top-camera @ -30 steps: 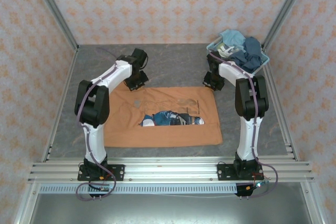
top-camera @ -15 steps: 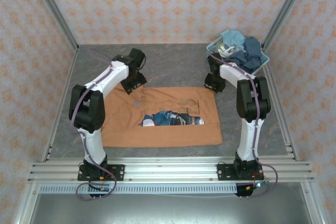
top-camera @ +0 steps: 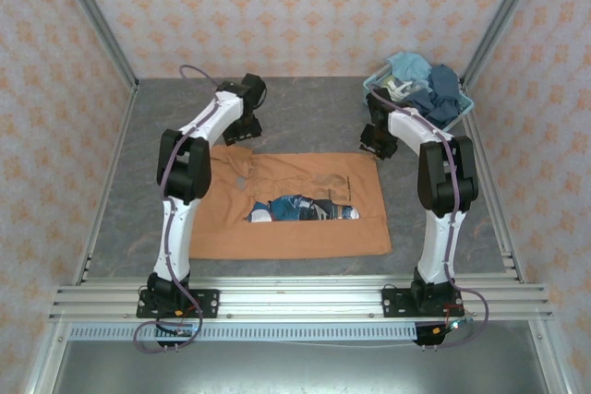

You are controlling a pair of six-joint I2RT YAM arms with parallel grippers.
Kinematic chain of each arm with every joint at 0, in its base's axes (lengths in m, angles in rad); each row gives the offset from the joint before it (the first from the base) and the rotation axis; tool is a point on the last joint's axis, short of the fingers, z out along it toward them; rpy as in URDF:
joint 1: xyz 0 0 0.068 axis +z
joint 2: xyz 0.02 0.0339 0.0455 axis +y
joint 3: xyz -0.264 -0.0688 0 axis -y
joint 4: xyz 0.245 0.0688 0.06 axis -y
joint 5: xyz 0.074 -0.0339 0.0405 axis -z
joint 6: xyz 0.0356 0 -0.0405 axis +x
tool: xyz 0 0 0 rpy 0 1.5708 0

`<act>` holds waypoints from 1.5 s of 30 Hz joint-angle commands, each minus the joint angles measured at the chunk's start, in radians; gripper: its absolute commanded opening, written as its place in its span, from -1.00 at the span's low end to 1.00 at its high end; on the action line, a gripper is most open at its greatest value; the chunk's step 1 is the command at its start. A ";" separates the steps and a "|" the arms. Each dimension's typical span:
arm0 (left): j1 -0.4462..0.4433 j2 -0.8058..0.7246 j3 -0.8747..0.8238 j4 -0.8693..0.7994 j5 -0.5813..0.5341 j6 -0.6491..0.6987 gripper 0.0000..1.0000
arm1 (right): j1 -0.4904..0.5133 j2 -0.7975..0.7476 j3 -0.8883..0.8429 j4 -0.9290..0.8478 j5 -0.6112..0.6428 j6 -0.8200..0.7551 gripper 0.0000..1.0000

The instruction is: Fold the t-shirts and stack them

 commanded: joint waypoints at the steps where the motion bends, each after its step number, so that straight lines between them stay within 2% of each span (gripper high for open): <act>1: -0.041 -0.056 -0.038 -0.005 -0.078 0.111 0.16 | -0.005 -0.004 0.035 -0.033 0.010 -0.003 -0.33; 6: -0.045 -0.044 -0.099 0.017 -0.100 0.118 0.18 | -0.004 0.004 0.038 -0.030 -0.004 0.001 -0.33; 10: -0.050 -0.021 -0.111 0.019 -0.096 0.123 0.10 | -0.005 0.001 0.037 -0.032 -0.005 0.002 -0.33; 15: -0.050 -0.022 -0.124 0.023 -0.125 0.107 -0.21 | -0.005 -0.002 0.034 -0.031 -0.005 0.000 -0.33; 23: -0.045 -0.058 -0.104 0.018 -0.185 0.097 -0.57 | -0.005 -0.002 0.028 -0.023 -0.010 0.005 -0.33; 27: -0.039 -0.088 -0.096 0.003 -0.218 0.052 -0.91 | -0.003 0.002 0.031 -0.022 -0.010 0.006 -0.34; 29: -0.037 -0.122 -0.106 -0.006 -0.245 0.028 -0.98 | -0.004 0.007 0.039 -0.024 -0.011 0.006 -0.34; 33: -0.023 -0.245 -0.193 0.007 -0.280 -0.043 -1.00 | -0.003 0.026 0.061 -0.036 -0.009 0.013 -0.34; 36: -0.007 -0.318 -0.275 0.029 -0.251 -0.079 -1.00 | -0.005 0.051 0.075 -0.047 -0.001 0.025 -0.33; 45: 0.027 -0.395 -0.388 0.055 -0.206 -0.114 -1.00 | -0.004 0.127 0.104 -0.071 0.020 0.037 -0.36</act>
